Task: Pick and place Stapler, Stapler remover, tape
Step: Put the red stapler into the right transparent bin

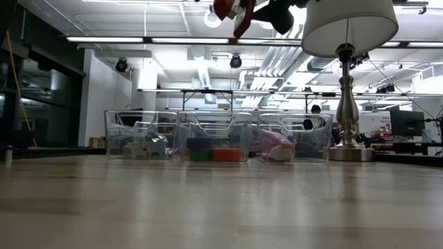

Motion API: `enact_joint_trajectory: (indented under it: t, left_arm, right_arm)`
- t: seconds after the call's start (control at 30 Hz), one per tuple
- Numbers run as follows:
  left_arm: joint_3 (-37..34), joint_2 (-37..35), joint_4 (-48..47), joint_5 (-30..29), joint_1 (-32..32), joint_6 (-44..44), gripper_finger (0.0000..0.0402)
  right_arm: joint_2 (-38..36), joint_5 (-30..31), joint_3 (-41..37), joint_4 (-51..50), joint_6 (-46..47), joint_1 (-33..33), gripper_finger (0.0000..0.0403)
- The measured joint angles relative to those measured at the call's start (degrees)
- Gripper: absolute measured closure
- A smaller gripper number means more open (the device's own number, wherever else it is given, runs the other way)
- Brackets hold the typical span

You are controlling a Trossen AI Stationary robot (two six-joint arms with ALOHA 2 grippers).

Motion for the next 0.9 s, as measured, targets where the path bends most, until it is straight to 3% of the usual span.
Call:
enact_joint_trajectory:
  t: [0.27,0.53,0.9]
  left_arm:
    - [0.0,-0.2,5.0,1.9,0.0,6.2,0.0199]
    - [0.0,-0.2,6.0,1.0,0.0,7.9,0.0199]
    - [-0.1,0.2,7.1,0.8,0.0,7.4,0.0199]
  right_arm:
    - [0.0,-6.4,-0.1,4.9,-1.3,0.0,0.0111]
    - [-0.2,-2.7,-0.1,5.0,-1.3,-0.3,0.0111]
    - [-0.2,-2.5,0.1,1.3,-1.1,-3.2,0.0111]
